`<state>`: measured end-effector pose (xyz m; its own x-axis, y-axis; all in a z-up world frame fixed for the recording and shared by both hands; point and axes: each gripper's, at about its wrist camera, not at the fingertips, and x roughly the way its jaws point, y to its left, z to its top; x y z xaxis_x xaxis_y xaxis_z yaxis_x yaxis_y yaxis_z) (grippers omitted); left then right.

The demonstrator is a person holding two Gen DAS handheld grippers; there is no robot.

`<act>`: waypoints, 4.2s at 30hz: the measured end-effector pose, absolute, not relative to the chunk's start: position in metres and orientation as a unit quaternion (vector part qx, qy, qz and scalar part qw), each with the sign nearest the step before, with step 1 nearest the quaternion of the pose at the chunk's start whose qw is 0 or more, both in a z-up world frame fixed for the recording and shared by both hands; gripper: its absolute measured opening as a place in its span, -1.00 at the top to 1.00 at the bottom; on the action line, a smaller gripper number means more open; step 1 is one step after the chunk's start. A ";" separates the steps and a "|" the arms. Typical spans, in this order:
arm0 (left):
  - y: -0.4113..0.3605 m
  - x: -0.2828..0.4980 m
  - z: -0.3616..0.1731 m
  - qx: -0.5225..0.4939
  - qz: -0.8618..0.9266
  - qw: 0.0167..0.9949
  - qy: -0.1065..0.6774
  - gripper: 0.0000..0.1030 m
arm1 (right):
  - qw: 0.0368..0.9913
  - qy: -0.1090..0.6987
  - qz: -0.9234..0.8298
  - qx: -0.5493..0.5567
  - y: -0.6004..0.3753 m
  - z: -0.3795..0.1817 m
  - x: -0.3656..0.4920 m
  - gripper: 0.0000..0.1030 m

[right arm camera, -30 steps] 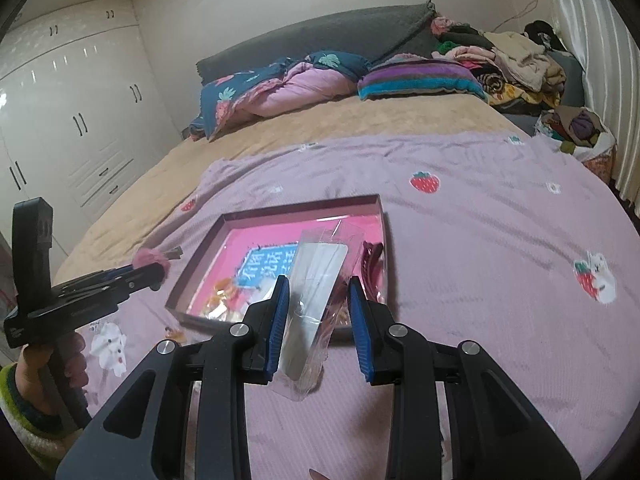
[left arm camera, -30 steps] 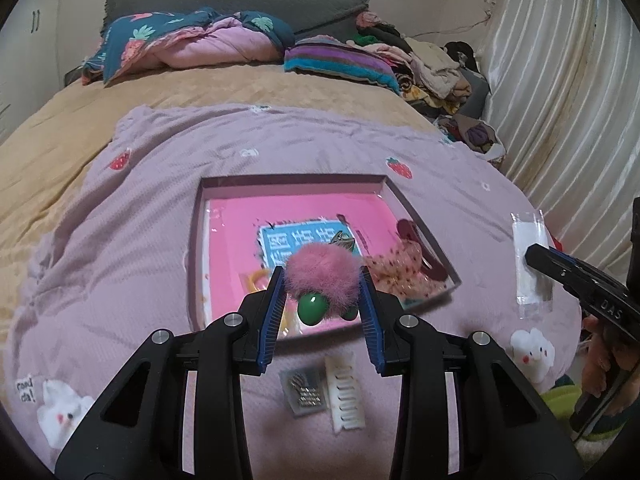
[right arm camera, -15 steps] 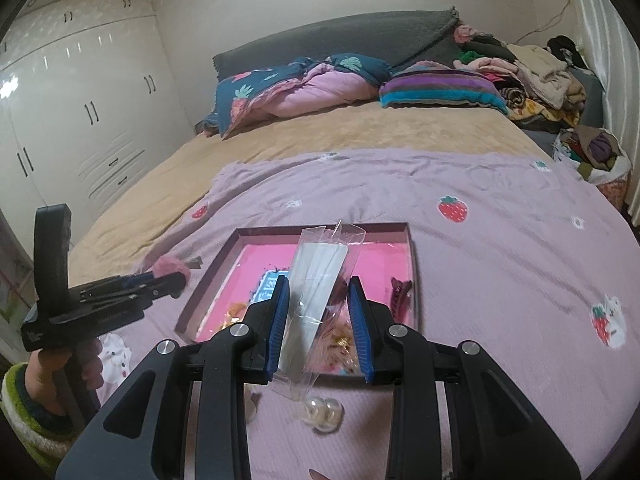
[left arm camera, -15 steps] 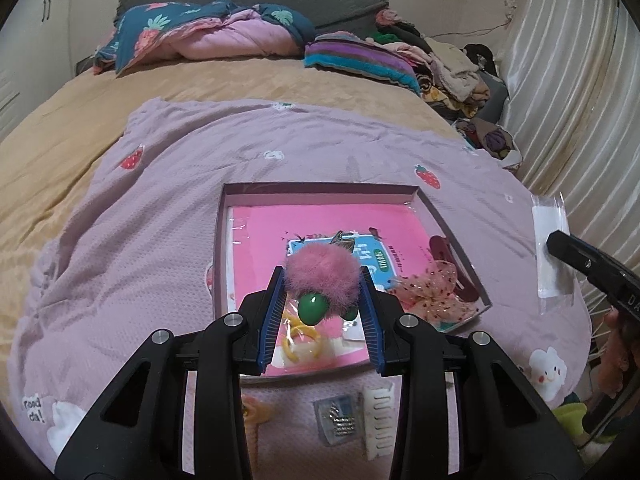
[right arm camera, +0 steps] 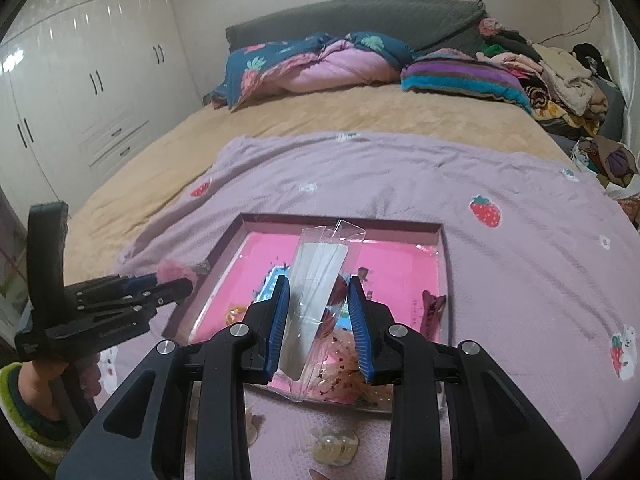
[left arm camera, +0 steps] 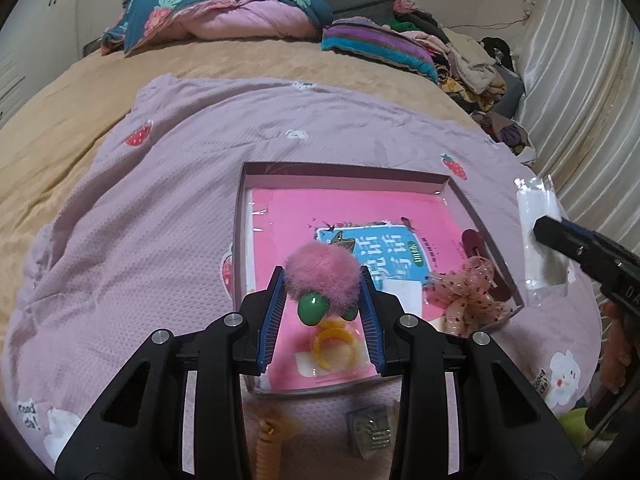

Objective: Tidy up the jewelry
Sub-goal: 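Carry both items over the tray and open both grippers to drop them, then lift both open grippers back toward the remaining jewelry, then grasp the peach coiled tie with the left gripper while the right grasps the white claw clip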

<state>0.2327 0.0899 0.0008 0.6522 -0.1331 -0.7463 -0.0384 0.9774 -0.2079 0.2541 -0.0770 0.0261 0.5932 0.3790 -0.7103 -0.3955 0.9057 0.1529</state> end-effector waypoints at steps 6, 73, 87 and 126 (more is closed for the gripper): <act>0.094 0.238 -0.010 -0.104 -0.025 0.899 0.425 0.46 | 0.882 0.421 0.212 -0.017 -0.068 0.000 0.263 0.44; 0.087 0.108 0.049 -0.109 0.017 0.931 0.348 -0.81 | 0.919 0.335 0.206 0.025 -0.119 0.067 0.126 -0.57; 0.104 0.086 0.026 -0.112 0.028 0.923 0.367 -0.81 | 0.908 0.355 0.223 0.000 -0.094 0.045 0.111 -0.57; 0.102 0.094 -0.059 -0.088 0.016 0.884 0.459 -0.21 | 0.833 0.488 0.258 -0.029 -0.023 -0.065 0.148 -0.22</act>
<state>0.0936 0.1019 -0.0591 0.5774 -0.0527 -0.8148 -0.1091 0.9840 -0.1410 0.1483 -0.0231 -0.0653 0.3907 0.4014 -0.8284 -0.4576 0.8655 0.2036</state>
